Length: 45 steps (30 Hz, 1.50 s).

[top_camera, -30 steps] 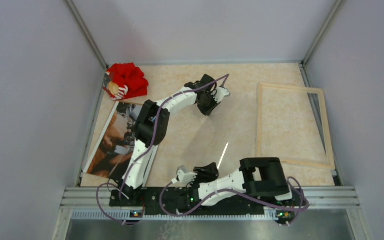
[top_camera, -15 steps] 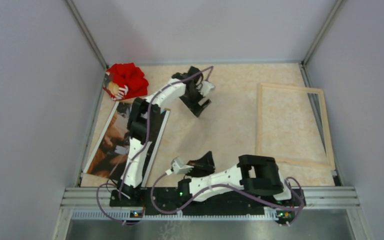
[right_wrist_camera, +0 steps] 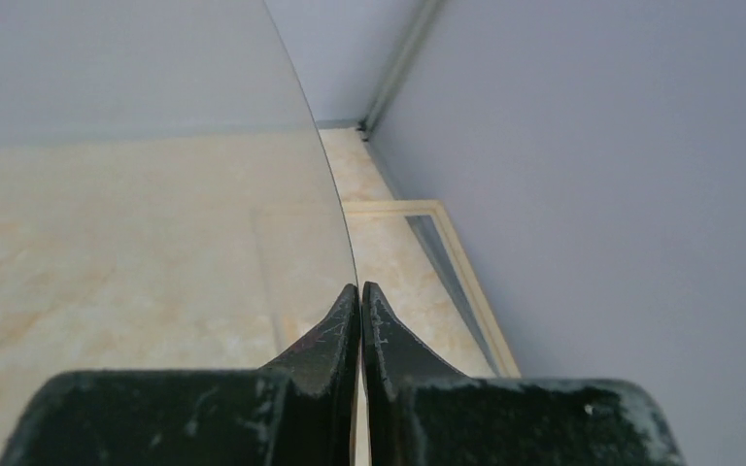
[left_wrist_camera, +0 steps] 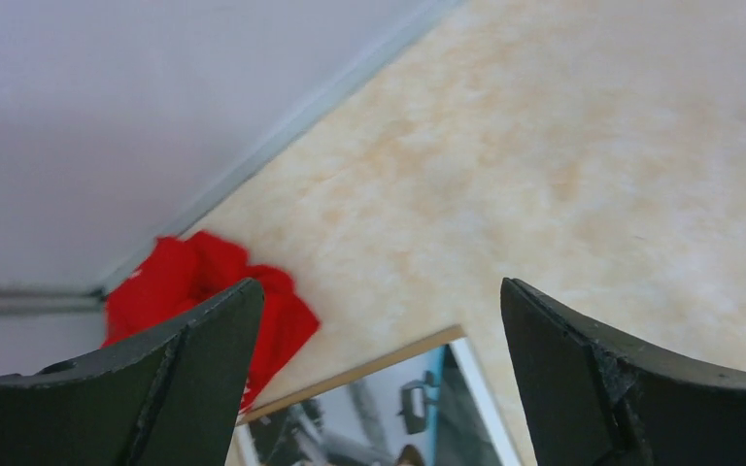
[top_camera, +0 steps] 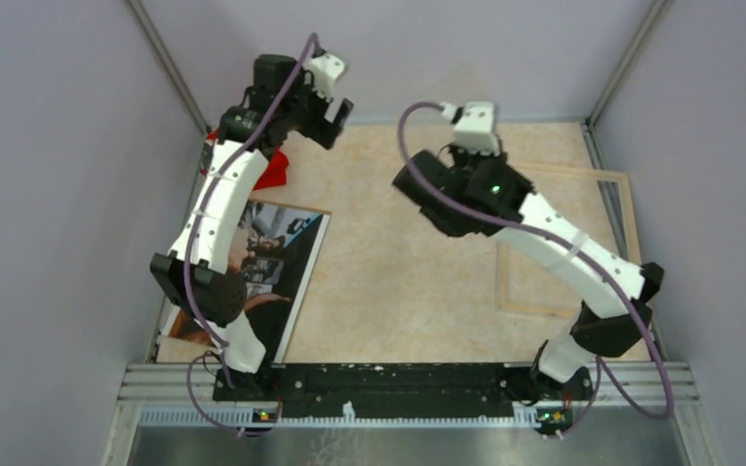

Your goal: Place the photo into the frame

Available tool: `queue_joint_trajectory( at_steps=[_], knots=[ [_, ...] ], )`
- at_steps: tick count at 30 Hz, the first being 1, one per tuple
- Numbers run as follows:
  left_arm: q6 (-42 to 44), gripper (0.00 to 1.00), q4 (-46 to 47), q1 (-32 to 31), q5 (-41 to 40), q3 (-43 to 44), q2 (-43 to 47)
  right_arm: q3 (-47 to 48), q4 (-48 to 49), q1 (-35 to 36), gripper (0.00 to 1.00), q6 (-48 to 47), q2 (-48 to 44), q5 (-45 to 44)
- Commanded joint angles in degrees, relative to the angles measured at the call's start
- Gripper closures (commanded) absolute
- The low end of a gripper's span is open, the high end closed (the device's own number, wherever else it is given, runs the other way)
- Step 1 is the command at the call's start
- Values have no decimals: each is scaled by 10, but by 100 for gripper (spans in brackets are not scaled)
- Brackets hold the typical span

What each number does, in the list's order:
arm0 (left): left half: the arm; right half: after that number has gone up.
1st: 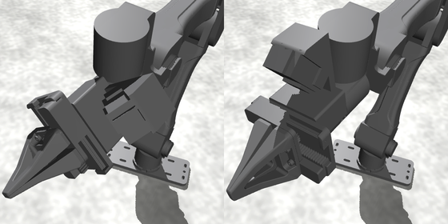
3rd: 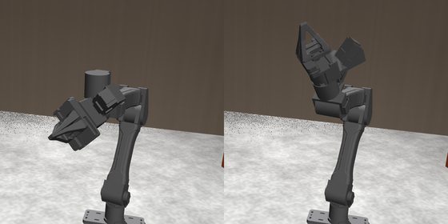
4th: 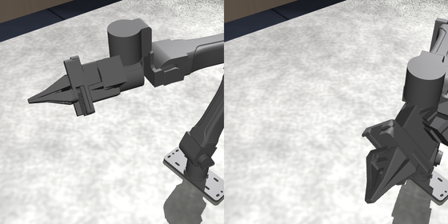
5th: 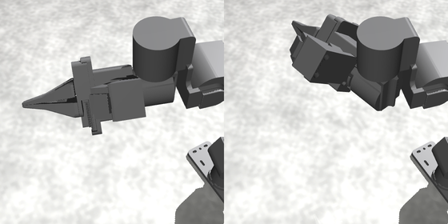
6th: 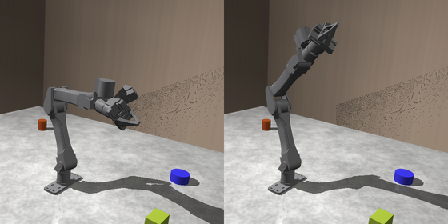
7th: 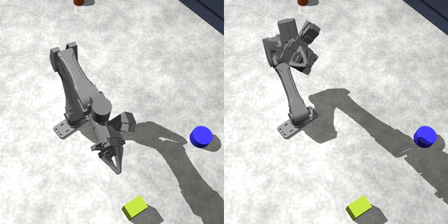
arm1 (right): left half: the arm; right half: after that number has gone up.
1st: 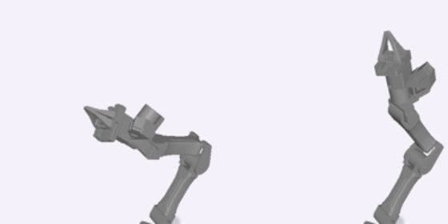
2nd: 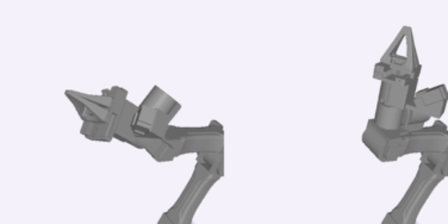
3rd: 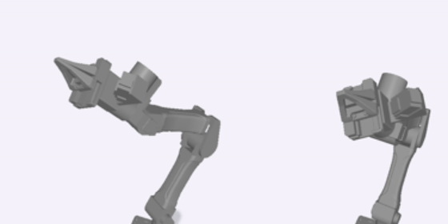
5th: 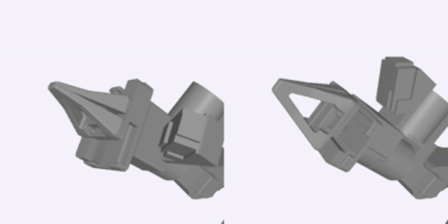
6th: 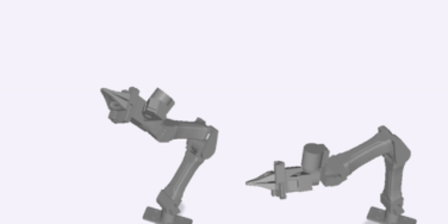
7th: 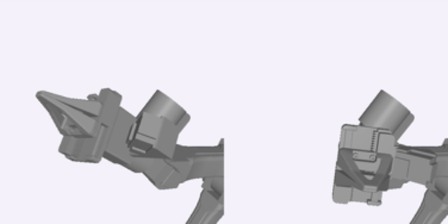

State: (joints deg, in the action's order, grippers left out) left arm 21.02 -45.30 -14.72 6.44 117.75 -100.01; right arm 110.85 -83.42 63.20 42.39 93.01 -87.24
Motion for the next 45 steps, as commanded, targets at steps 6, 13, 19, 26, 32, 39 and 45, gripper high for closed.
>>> queue_joint_trajectory(
  at_steps=[6, 13, 19, 26, 32, 39, 45],
  knots=[
    [-26, 1, -9, -162, 130, -135, -83, 26, 124, -177, 100, -118, -139, -50],
    [-88, 1, 47, -262, 207, -87, -205, -360, 987, -255, 100, -683, -415, 48],
    [-165, 1, 55, -345, 183, 150, -377, -262, 715, -256, 100, -509, -375, 61],
    [-252, 1, 181, -390, 171, 158, -445, -275, 660, -256, 100, -451, -385, 107],
    [-268, 1, 257, -402, 52, 122, -468, -270, 583, -256, 100, -373, -399, 146],
    [-276, 1, 269, -402, 37, 132, -518, -265, 558, -257, 100, -343, -390, 179],
    [-252, 23, 244, -388, -4, 84, -511, -275, 555, -256, 100, -331, -400, 190]
  ],
)
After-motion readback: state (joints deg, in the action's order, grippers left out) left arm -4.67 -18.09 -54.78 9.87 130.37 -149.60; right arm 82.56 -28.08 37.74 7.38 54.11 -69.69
